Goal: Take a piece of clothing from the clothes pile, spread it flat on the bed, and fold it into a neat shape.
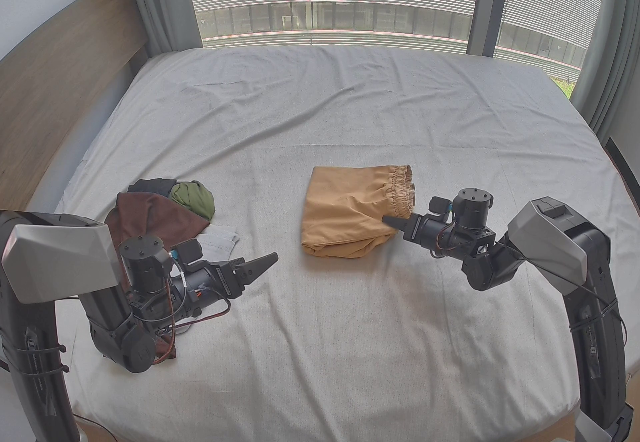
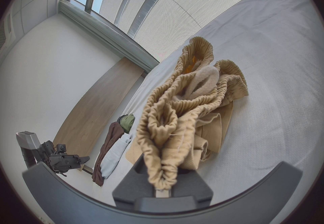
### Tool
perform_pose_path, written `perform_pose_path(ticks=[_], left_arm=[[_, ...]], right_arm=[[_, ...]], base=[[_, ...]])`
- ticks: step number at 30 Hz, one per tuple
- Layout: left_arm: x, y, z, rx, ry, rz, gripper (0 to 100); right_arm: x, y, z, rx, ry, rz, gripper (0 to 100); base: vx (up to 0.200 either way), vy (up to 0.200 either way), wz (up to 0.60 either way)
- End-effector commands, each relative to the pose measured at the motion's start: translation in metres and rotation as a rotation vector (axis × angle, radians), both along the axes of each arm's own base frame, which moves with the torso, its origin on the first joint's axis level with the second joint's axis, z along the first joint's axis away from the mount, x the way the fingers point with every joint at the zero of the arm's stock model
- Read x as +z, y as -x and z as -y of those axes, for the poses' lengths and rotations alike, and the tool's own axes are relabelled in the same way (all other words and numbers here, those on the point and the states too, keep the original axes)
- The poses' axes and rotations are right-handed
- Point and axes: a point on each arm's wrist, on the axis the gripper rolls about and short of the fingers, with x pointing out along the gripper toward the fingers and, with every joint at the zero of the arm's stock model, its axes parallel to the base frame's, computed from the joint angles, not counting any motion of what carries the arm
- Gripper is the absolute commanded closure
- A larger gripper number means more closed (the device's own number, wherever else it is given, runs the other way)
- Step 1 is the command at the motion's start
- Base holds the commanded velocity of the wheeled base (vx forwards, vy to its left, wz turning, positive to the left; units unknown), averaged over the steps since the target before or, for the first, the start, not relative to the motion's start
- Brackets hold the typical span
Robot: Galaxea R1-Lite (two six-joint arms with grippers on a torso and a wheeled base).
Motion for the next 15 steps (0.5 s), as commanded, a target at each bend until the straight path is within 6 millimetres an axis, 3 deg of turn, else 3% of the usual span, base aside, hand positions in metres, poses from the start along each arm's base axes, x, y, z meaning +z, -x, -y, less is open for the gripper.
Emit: perform_pose_path(ticks=[1,5,13,14,15], left_arm=[[0.001,0.0,0.0,0.0,0.001,0.003,0],[0.0,0.0,0.0,0.0,0.0,0.001,0],[0.001,0.0,0.0,0.0,0.001,0.003,0],[0.001,0.0,0.0,0.0,0.001,0.003,0],[0.001,0.0,0.0,0.0,0.001,0.003,0]], right_arm=[[0.0,0.007,0.005,-0.004,0.011,0.001,100],[-0.017,0.007,0.005,-0.007,0.015,-0.01,100],[-0.029,0.014,0.007,-0.013,0.029,-0.039,100],[-0.029,0.016,0.007,-0.012,0.036,-0.041,0],[-0.029,0.017,0.008,-0.011,0.039,-0.044,0]], base=[[0.0,0.0,0.0],[0.0,0.0,0.0],[0.0,0.0,0.0],[0.0,0.0,0.0],[0.0,0.0,0.0]])
